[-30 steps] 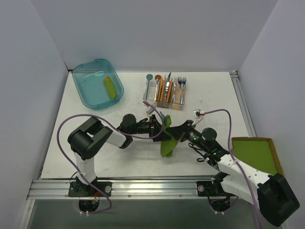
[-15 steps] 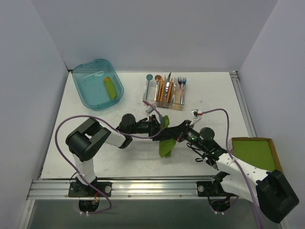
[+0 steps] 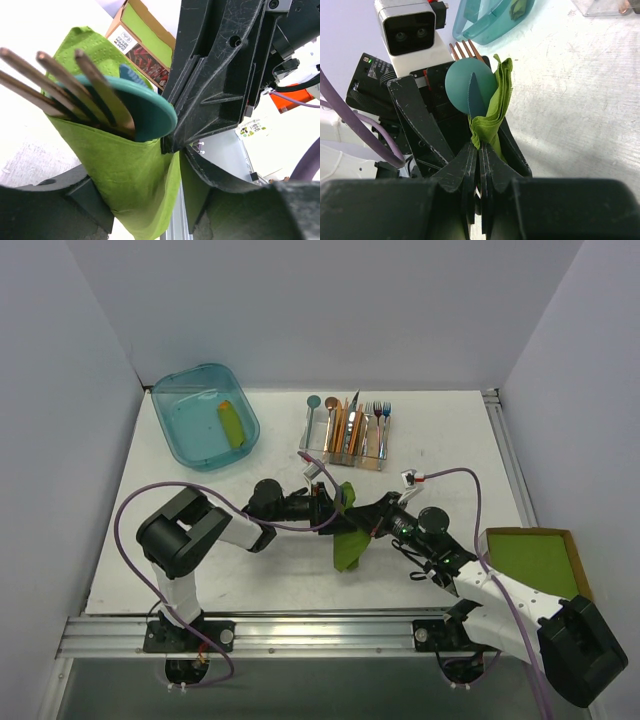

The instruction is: Place the utensils on the paper napkin and roll it up

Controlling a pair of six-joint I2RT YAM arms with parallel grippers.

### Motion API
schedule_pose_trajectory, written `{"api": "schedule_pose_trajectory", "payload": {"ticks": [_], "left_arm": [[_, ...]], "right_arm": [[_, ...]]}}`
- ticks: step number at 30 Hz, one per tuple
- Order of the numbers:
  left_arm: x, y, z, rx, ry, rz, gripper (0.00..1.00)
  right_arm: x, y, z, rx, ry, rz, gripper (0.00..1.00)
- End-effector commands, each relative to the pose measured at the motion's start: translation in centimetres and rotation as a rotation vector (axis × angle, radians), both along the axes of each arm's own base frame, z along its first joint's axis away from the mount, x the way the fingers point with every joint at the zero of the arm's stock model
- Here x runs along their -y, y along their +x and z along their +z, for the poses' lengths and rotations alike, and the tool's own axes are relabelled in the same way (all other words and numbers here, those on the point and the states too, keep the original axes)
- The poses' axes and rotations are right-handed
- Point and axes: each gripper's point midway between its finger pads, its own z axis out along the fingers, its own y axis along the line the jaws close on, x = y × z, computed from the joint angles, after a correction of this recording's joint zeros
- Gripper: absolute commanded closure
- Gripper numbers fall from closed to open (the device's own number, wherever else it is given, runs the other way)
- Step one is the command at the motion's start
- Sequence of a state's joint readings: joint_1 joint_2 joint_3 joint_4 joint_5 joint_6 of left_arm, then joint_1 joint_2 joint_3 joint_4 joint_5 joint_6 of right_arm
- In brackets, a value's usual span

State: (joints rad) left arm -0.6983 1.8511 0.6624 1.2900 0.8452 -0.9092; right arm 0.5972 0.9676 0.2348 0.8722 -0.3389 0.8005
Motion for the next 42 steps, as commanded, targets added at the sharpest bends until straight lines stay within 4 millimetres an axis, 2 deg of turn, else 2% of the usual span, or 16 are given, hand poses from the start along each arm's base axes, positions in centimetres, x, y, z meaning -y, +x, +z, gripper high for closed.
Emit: {"api": "schedule_pose_trajectory", "payload": {"ticks": [1,13,18,23,27,33,35,37,39,41,42], "left_arm": [[-0.6,-1.0,5.9,0.259,-0.205,-0.026,0.44],[-0.8,-1.2,5.9,0.254,-0.200,-0.041,0.51],[-0.8,-1.2,5.9,0.259,-0.201,-0.045,0.61],[-0.8,-1.3,5.9,0.262,-0.200,-0.047,0.64],[-0.6,-1.0,5.8,0.256,-0.200,-0.045,0.73],[-0.3,-0.8,5.8,0.240,-0.200,-0.058,0.95],[-0.2,-0.7,5.5,0.234,-0.196,-0.056,0.98],[-0.2,-0.6,5.3,0.225,-0.189,-0.055,0.98],[-0.2,-0.2,4.7,0.213,-0.175,-0.045,0.98],[-0.2,0.2,4.2,0.195,-0.159,-0.030,0.98],[-0.2,0.6,3.6,0.176,-0.138,-0.017,0.98]], "right_arm": [[0.0,0.9,3.3,0.102,0.040,-0.026,1.00],[0.4,0.9,3.0,0.100,0.035,-0.039,1.00],[0.5,0.9,3.1,0.104,0.036,-0.041,1.00],[0.7,0.8,2.9,0.102,0.029,-0.044,1.00],[0.8,0.7,2.8,0.101,0.030,-0.044,1.00],[0.9,0.6,2.5,0.100,0.024,-0.043,1.00],[0.9,0.6,2.6,0.099,0.025,-0.048,1.00],[1.2,0.7,2.6,0.097,0.015,-0.063,0.94],[1.5,0.7,2.8,0.105,0.004,-0.076,0.77],[1.9,0.8,2.4,0.088,-0.025,-0.094,0.65],[2.2,0.8,2.9,0.104,-0.031,-0.101,0.62]]}}
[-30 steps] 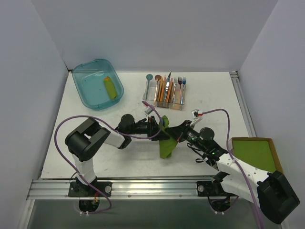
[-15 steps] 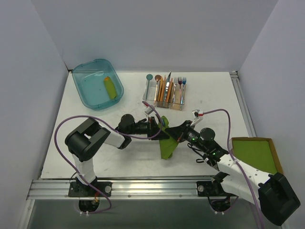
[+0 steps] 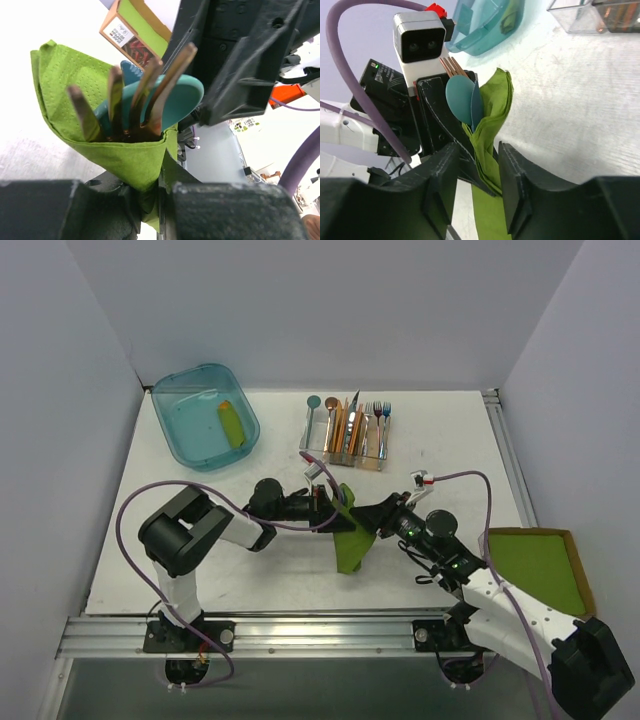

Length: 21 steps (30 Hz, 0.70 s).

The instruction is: Place the utensils on the paper napkin and roll it up

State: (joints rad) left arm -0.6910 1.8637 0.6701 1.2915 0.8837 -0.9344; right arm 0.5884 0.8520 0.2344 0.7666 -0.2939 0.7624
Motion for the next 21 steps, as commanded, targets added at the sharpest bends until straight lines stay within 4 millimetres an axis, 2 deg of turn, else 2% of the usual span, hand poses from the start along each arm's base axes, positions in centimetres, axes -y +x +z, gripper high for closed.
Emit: {"api": "schedule_pose_trajectory", "payload": {"ticks": [1,3,4,6,7,9,12,14,15,20,21], "left_arm": [[0.0,1.2,3.7,0.195,-0.138,0.023,0.98],[0.1,1.7,3.1,0.179,-0.117,0.040,0.98],[0.1,1.8,3.0,0.176,-0.111,0.046,0.98],[0.0,2.4,3.0,0.178,-0.101,0.072,0.98],[0.1,2.8,2.2,0.143,-0.060,0.089,0.98],[0.1,3.7,2.4,0.146,-0.027,0.141,0.97],[-0.1,4.6,2.0,0.076,0.049,0.196,0.98],[-0.2,5.3,2.5,0.057,0.081,0.239,0.98],[-0.2,5.6,1.7,0.028,0.146,0.247,0.98],[-0.6,5.1,3.4,0.029,0.167,0.256,0.98],[-0.7,5.0,2.7,0.015,0.208,0.260,0.98]], "right_arm": [[1.0,0.7,1.7,0.051,-0.026,-0.054,0.61],[1.4,0.6,2.1,0.067,-0.046,-0.064,0.56],[1.6,0.4,1.4,0.043,-0.074,-0.065,0.55],[1.9,0.3,2.3,0.057,-0.092,-0.066,0.54],[2.0,-0.1,1.8,0.043,-0.120,-0.056,0.54],[1.7,-0.7,2.6,0.062,-0.128,-0.021,0.54],[1.4,-1.2,1.8,0.036,-0.186,0.006,0.55],[1.2,-1.2,0.9,0.019,-0.220,0.019,0.53],[0.9,-1.2,0.4,0.004,-0.237,0.032,0.53],[0.2,-0.6,-0.3,-0.006,-0.268,0.029,0.55],[0.1,-0.5,-0.4,-0.007,-0.274,0.032,0.55]]}}
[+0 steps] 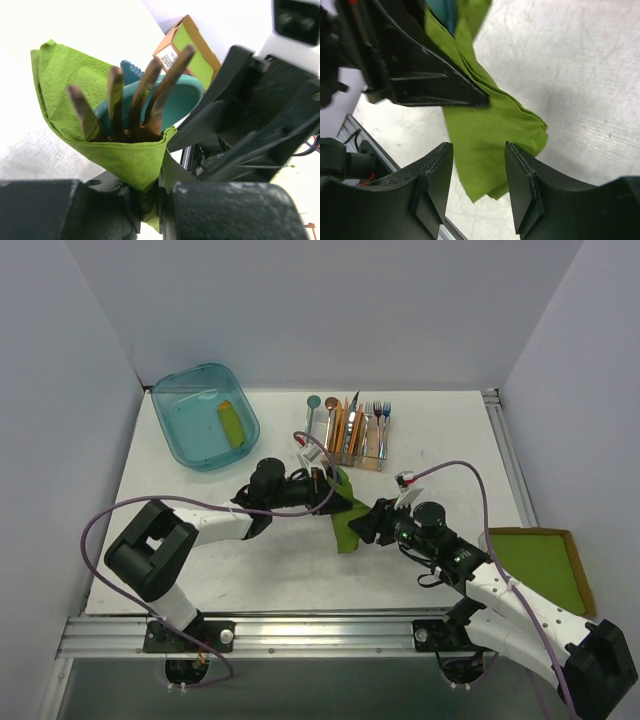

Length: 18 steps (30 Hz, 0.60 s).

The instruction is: Place the utensils on the paper napkin and roll it up

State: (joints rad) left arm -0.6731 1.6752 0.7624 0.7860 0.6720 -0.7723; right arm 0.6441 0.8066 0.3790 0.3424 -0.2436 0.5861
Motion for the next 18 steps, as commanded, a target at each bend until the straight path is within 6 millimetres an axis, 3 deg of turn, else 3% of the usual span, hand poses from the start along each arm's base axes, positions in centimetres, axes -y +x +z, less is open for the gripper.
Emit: {"api": "schedule_pose_trajectory", "payload": {"ticks": [1,4,18], "left_arm": [[-0.3,0.4,1.6,0.026,0.054,0.031,0.98],[-0.5,-0.1,2.5,0.036,0.038,0.020,0.98],[-0.5,-1.5,3.0,0.015,0.002,-0.039,0.98]], "right_arm": [[-0.6,0.9,2.1,0.065,0.002,0.002,0.55],[-0.7,1.3,2.3,0.073,-0.009,-0.001,0.55],[-1.8,1.1,2.5,0.085,0.000,0.050,0.61]]}}
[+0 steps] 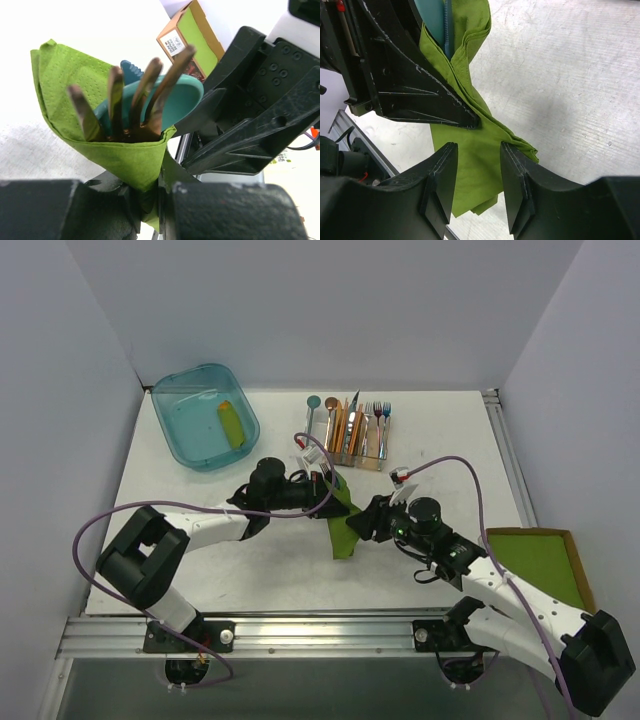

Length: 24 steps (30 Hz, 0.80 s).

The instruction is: Place the utensils on the paper napkin and roll it up

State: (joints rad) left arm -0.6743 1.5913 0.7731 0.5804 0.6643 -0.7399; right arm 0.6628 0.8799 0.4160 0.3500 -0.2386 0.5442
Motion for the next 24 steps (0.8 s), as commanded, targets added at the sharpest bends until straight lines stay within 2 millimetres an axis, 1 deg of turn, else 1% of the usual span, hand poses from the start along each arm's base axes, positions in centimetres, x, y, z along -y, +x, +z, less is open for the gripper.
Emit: {"api": "schedule_pose_trajectory", "payload": {"ticks": [1,7,10,11,14,20,24], "left_arm": [[0.5,-0.6,3.2,0.065,-0.084,-0.047,0.98],[0.5,-1.5,4.4,0.066,-0.125,-0.082,0.98],[0.4,-1.9,4.7,0.061,-0.139,-0.103,0.98],[0.5,-2.0,5.1,0.065,-0.156,-0.110,0.97],[0.5,-2.5,5.4,0.055,-0.172,-0.132,0.98],[0.3,-2.9,6.0,0.063,-0.183,-0.144,0.98],[-0.1,-2.7,6.2,0.069,-0.175,-0.133,0.98]], "right_arm": [[-1.1,0.7,2.8,0.076,0.047,0.024,0.61],[-1.2,0.6,2.6,0.073,0.052,0.030,0.60],[-1.6,0.3,3.0,0.076,0.082,0.049,0.60],[-1.6,0.3,3.1,0.076,0.086,0.049,0.59],[-1.6,0.4,3.0,0.075,0.080,0.048,0.59],[-1.5,0.3,2.7,0.069,0.073,0.049,0.58],[-1.2,0.4,2.8,0.078,0.060,0.038,0.57]]}}
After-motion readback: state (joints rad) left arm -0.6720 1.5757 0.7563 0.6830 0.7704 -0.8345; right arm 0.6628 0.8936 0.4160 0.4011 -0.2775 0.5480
